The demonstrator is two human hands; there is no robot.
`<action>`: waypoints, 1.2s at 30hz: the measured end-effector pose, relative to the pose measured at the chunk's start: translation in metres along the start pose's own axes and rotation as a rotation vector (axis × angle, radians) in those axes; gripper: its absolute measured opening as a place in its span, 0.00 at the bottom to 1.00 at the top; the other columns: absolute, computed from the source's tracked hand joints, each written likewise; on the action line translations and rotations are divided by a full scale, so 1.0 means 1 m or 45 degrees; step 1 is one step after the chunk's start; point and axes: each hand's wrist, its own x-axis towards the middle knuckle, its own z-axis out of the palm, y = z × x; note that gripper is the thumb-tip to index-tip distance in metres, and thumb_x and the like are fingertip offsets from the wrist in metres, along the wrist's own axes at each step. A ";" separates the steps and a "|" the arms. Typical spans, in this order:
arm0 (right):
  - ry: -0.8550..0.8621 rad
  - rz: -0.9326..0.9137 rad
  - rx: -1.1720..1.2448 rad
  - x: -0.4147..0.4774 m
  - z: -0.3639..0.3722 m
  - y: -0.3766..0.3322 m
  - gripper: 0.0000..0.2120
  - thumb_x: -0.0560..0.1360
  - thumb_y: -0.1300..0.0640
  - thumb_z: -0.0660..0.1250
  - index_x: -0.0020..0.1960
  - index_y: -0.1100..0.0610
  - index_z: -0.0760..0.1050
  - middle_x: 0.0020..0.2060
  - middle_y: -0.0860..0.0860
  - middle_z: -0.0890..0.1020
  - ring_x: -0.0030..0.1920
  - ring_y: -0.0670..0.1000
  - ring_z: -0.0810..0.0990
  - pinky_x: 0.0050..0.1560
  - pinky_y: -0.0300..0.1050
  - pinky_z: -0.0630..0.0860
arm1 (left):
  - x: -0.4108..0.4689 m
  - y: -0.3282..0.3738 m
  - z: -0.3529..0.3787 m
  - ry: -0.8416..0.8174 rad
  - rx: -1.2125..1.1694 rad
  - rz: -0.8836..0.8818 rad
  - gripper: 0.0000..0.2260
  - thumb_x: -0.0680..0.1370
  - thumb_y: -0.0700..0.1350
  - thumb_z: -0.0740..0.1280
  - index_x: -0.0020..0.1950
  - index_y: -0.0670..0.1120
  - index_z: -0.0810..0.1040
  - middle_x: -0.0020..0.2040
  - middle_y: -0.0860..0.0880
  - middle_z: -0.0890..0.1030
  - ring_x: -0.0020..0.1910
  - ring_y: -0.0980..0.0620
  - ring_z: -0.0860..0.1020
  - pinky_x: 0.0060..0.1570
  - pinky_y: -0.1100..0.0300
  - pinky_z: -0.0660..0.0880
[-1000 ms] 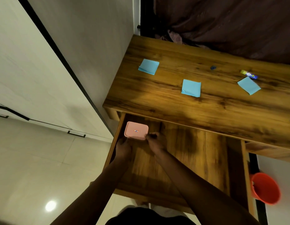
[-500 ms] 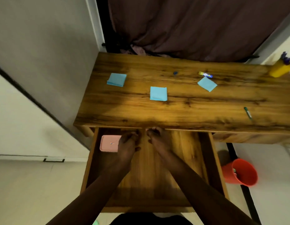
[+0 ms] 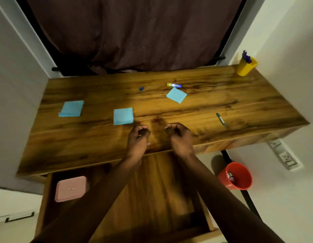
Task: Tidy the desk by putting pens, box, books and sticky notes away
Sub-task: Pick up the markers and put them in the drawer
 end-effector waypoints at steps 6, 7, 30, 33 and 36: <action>0.183 -0.047 -0.207 0.066 -0.074 0.021 0.08 0.75 0.59 0.70 0.54 0.56 0.82 0.48 0.47 0.86 0.50 0.44 0.83 0.56 0.40 0.77 | 0.037 -0.001 0.088 -0.016 0.033 0.011 0.04 0.80 0.41 0.69 0.52 0.51 0.79 0.53 0.47 0.81 0.50 0.50 0.79 0.41 0.57 0.77; 0.204 -0.043 -0.241 0.076 -0.087 0.025 0.10 0.75 0.59 0.71 0.56 0.57 0.82 0.49 0.47 0.86 0.50 0.44 0.82 0.55 0.37 0.76 | 0.041 -0.003 0.103 -0.024 0.041 0.012 0.05 0.80 0.41 0.69 0.51 0.51 0.79 0.53 0.47 0.81 0.50 0.50 0.79 0.40 0.58 0.77; 0.149 -0.018 -1.231 0.189 -0.212 0.090 0.13 0.79 0.56 0.62 0.59 0.61 0.78 0.55 0.59 0.80 0.58 0.62 0.76 0.56 0.57 0.76 | 0.114 -0.017 0.222 0.017 0.346 0.092 0.06 0.79 0.40 0.68 0.55 0.45 0.80 0.51 0.52 0.82 0.50 0.53 0.80 0.52 0.49 0.80; 0.088 -0.094 -1.223 0.191 -0.205 0.096 0.09 0.79 0.54 0.62 0.57 0.55 0.76 0.49 0.56 0.82 0.53 0.61 0.80 0.54 0.56 0.77 | 0.145 -0.004 0.218 0.103 0.508 0.234 0.06 0.80 0.39 0.67 0.56 0.45 0.81 0.55 0.50 0.82 0.49 0.61 0.78 0.50 0.58 0.79; -0.028 -0.081 -0.860 0.185 -0.189 0.094 0.08 0.78 0.54 0.65 0.57 0.52 0.77 0.48 0.53 0.83 0.49 0.58 0.83 0.50 0.51 0.79 | 0.184 0.010 0.215 0.178 0.688 0.386 0.07 0.80 0.40 0.68 0.57 0.44 0.81 0.57 0.50 0.82 0.52 0.60 0.77 0.41 0.75 0.71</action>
